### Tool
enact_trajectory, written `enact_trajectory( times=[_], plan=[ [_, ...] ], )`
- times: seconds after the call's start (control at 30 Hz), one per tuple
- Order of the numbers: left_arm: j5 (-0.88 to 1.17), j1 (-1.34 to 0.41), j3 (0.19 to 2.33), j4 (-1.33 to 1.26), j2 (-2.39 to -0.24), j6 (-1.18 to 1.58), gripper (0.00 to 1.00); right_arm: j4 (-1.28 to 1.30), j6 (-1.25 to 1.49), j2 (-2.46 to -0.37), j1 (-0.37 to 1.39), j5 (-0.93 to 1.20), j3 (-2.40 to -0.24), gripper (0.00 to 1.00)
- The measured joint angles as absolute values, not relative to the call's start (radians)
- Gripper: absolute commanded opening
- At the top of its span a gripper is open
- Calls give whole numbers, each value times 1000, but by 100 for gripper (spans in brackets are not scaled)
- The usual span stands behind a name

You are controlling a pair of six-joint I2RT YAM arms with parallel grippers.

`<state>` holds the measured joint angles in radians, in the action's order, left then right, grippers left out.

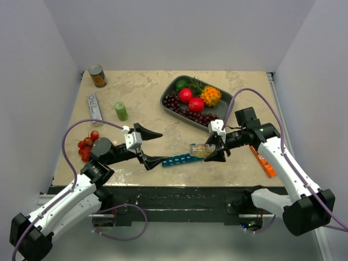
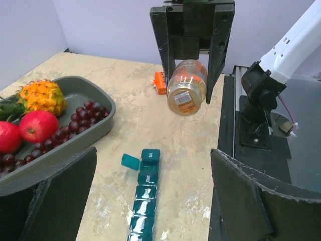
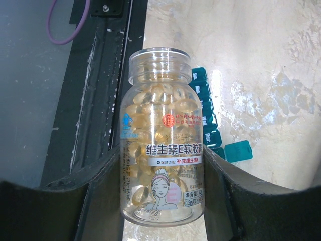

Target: Sort the pills into containers

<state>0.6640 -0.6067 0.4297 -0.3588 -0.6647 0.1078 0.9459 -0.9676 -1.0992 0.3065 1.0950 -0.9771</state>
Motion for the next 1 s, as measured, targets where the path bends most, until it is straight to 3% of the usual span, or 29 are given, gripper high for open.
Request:
enact_trajectory(
  times=[1.0],
  plan=[
    [736,-640,417,-485,-770,111,95,945,-968,-1099,307,1096,-973,0]
  ],
)
